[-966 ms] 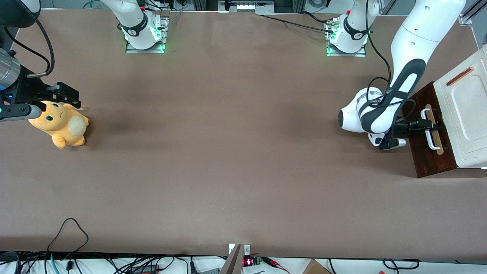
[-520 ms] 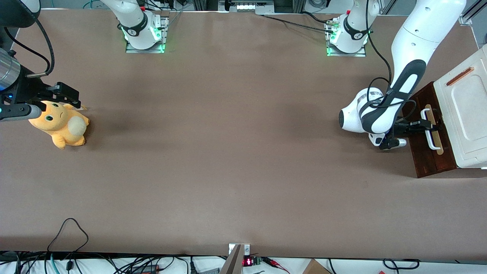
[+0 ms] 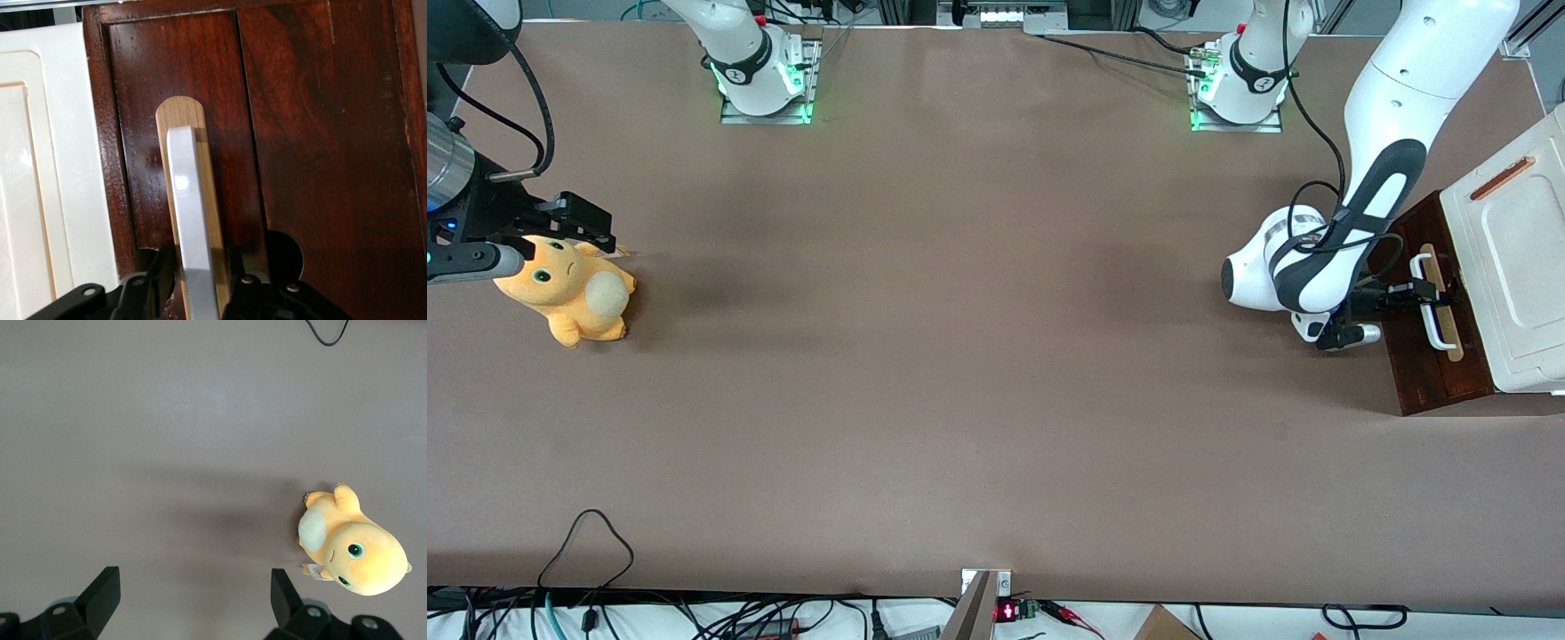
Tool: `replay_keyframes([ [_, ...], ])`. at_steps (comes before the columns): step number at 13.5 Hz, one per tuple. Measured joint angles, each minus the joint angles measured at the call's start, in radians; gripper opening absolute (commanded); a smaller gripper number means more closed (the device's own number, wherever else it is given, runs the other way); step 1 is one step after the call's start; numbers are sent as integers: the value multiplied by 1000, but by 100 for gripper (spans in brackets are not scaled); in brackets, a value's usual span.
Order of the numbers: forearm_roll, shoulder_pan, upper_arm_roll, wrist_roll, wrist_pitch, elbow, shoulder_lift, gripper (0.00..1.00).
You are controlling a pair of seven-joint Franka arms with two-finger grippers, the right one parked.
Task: Open lower drawer with left arm only
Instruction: 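Close the left gripper around the white bar handle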
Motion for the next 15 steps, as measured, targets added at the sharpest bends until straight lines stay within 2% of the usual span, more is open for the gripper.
replay_keyframes([
  [4,1,-1,-3,0,-5,2,1,19],
  [8,2,-1,-4,-28,-7,4,7,16],
  [13,2,-1,-3,-31,-8,4,7,0],
  [15,2,-1,-3,-31,-8,4,7,0],
])
